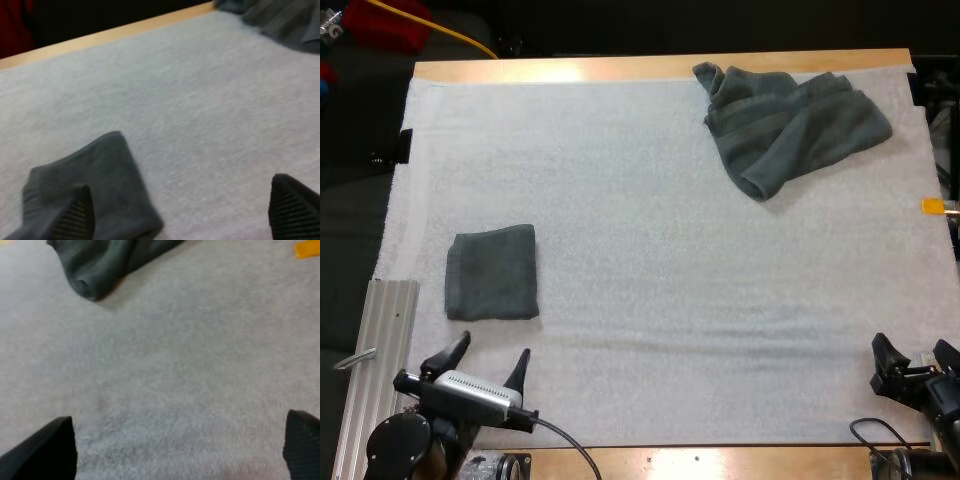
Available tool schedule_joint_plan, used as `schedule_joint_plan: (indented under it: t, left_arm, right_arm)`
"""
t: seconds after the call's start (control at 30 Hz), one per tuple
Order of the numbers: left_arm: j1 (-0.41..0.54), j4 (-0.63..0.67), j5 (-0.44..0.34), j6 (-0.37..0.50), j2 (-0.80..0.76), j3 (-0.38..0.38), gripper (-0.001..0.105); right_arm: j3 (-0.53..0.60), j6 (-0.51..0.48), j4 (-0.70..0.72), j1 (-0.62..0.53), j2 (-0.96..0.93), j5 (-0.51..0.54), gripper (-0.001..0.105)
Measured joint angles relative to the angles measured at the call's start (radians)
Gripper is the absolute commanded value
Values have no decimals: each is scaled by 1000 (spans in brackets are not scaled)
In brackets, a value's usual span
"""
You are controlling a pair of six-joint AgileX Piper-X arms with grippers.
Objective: Pick towel from pile, fold and stack
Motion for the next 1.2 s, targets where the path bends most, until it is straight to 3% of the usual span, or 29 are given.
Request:
schedule_joint_plan:
  t: [0.27,0.83,1.2]
  left_arm:
    - [0,-43,80,-6,0,-75,69]
    - [0,-109,278,-7,74,-254,69]
    - [0,-138,386,-50,121,-286,69]
  right_arm:
    - [-101,0,1,0,19,-50,81]
    - [-338,0,-72,0,347,-298,81]
    - [-430,41,-137,0,571,-389,81]
